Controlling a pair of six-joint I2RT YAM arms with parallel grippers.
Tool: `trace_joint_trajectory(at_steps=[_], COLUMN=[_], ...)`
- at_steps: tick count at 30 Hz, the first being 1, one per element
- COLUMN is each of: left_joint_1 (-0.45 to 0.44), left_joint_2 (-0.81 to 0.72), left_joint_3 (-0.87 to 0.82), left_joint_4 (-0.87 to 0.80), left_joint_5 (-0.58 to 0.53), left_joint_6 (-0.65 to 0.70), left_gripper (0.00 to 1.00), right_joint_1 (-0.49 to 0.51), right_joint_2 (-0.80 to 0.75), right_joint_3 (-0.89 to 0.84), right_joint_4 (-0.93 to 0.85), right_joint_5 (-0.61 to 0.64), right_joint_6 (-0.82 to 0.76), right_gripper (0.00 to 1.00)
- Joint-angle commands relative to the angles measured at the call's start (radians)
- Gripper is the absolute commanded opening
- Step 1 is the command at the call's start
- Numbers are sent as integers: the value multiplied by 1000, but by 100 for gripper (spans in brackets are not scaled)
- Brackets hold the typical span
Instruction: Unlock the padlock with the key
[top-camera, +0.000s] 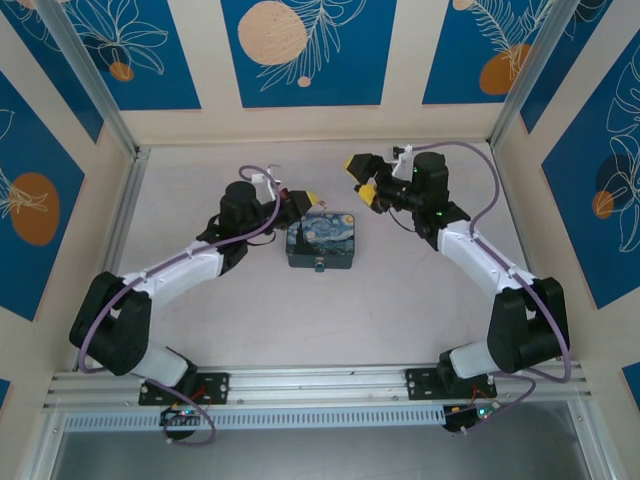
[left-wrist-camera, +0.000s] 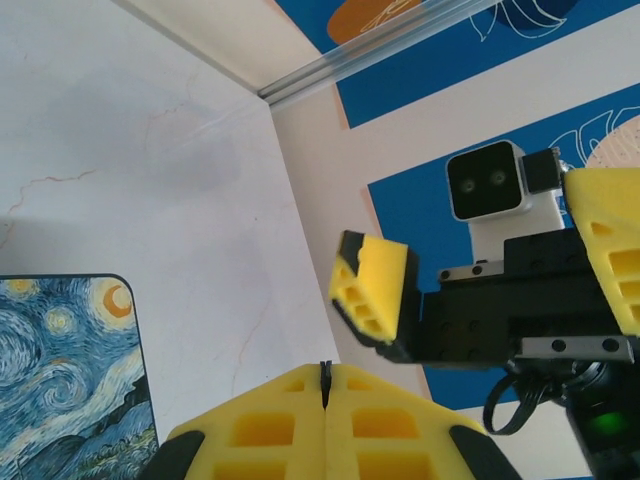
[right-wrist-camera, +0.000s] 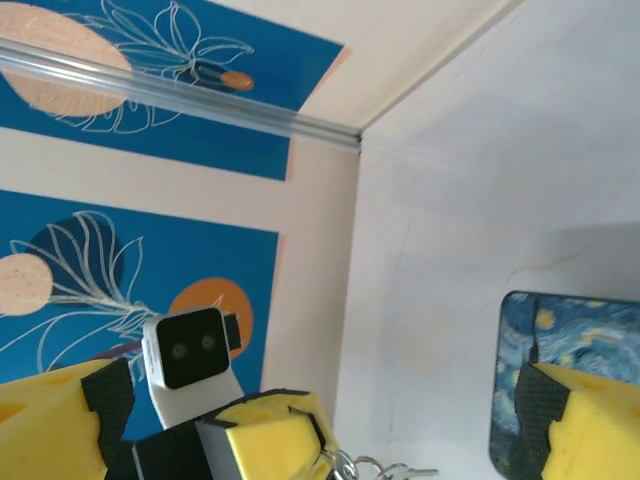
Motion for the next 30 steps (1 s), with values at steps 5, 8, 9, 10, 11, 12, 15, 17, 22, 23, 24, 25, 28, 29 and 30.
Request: trace_joint_trajectory(at_steps=[5,8,9,10,11,12,15,17,22,23,24,25,28,29,30], left_joint_1=[-9,-8,-8,-8,-11,-10,-11,-10,-13,-12,-14,-14,-15,-15,-15], left_joint_2=[-53,-56,-56,-58,-58,-58,-56,-55,-49,-47,-45,-44,-37,-35,-32], left_joint_3=[4,11,13,16,17,17,19,16,8,5,4,2,-3,-2,-1], left_joint_4=[-12,-19,-22,-25,-27,-27,-27,-24,-11,-7,-1,3,11,15,17], left_joint_5=[-20,-21,-21,-21,-23,-25,-29,-32,-37,-39,-39,-40,-40,-38,-37], left_joint_6=[15,15,16,19,21,21,21,15,-5,-9,-11,-15,-23,-25,-26], left_gripper=[0,0,0,0,0,0,0,0,0,0,0,0,0,0,0], right_joint_1=[-47,-23,-13,-2,2,0,0,14,45,52,58,65,85,94,99], right_joint_2=[-85,-71,-58,-44,-40,-40,-22,-1,25,26,30,33,51,56,61], right_joint_3=[-295,-176,-141,-127,-148,-185,-260,-279,-294,-289,-282,-273,-239,-233,-225], right_joint_4=[253,-41,-122,-151,-116,-42,151,236,444,465,479,485,514,527,533], right_joint_5=[96,100,99,85,70,50,-5,-32,-90,-95,-101,-110,-145,-150,-155], right_joint_6=[35,-93,-129,-154,-146,-118,-5,47,127,127,129,132,127,128,127], right_gripper=[100,100,99,100,100,100,100,100,87,86,83,80,61,57,54])
